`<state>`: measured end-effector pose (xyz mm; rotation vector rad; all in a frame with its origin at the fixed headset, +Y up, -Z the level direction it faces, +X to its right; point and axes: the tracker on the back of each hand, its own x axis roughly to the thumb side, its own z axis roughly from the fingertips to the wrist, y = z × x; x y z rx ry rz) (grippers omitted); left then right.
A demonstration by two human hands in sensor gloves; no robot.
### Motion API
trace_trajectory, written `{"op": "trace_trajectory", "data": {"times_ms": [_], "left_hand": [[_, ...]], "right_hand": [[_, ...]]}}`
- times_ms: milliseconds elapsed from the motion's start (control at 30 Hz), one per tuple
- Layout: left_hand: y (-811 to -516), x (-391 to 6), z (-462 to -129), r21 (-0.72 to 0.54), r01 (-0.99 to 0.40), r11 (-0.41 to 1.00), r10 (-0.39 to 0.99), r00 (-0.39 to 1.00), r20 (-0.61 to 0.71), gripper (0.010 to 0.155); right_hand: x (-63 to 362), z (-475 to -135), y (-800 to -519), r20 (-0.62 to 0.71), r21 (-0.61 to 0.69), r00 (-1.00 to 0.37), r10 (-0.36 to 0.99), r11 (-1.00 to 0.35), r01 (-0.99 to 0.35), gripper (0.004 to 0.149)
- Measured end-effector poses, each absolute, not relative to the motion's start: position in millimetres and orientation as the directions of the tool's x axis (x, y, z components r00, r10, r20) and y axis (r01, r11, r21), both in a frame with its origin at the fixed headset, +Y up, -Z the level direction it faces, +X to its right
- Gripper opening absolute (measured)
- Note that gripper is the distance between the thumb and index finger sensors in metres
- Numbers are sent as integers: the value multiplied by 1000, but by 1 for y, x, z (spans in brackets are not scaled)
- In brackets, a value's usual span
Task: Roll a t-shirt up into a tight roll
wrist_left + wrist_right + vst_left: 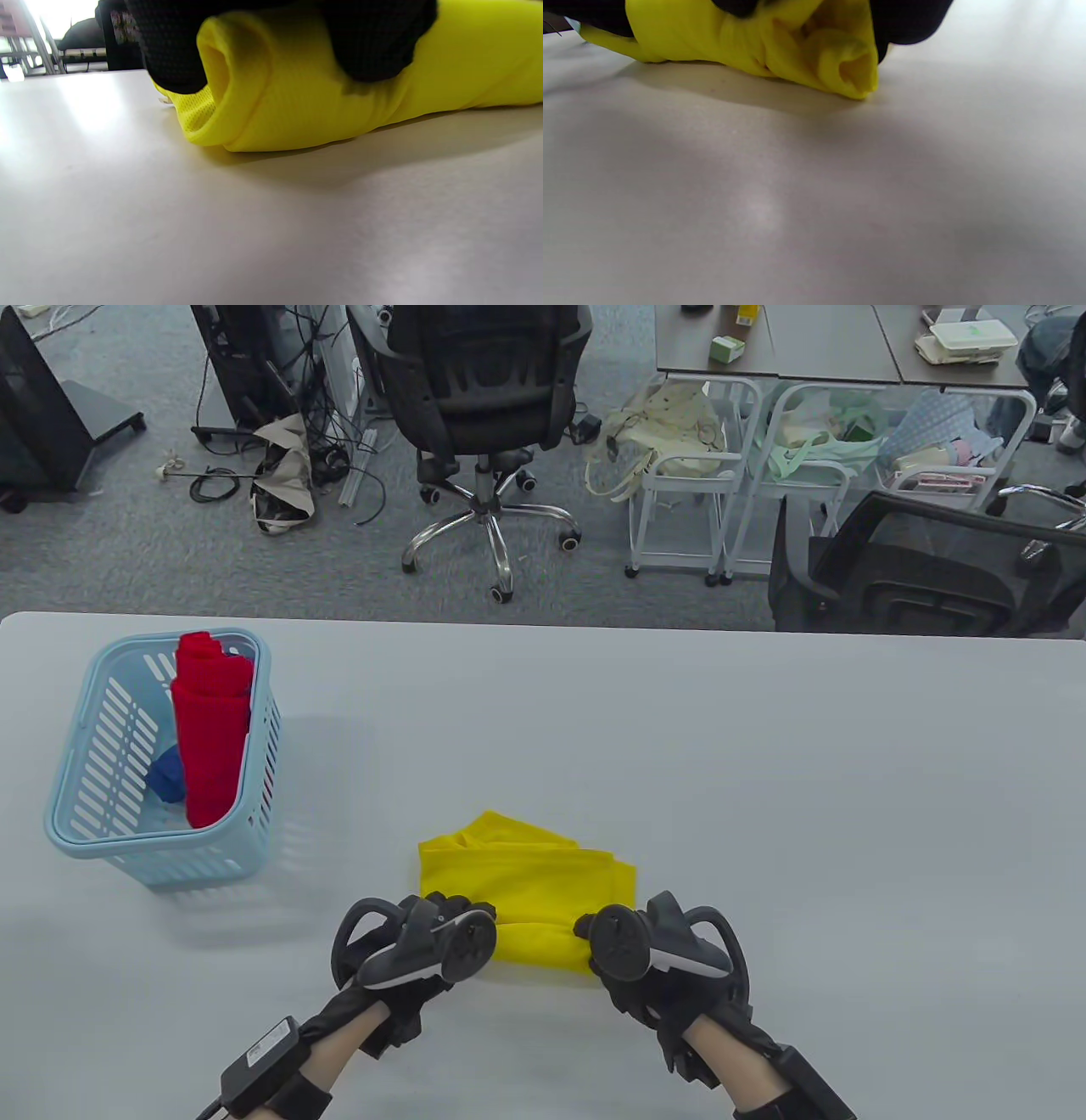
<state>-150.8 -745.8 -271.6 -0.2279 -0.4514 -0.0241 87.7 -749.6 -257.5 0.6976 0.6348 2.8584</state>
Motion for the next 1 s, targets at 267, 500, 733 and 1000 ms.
{"op": "trace_trajectory", "data": {"times_ms": [267,500,733,1000], "left_hand": [[-750,-169,-279,-358,-126,925,247,917,315,56],[-744,-145,-253,44,240,970,-237,888,394,57],[-747,-133,-241,83,283,956,-284,805,522,59],[-752,-134,-244,-143,193,971,-76,812,579,79]], "right_hand": [[94,-265,-757,246,458,-938,246,-882,-111,61],[99,-268,-758,166,427,-963,212,-896,-123,65],[104,-270,-756,100,363,-989,108,-930,-65,66],[105,-269,-754,97,339,-993,72,-940,-35,63]]}}
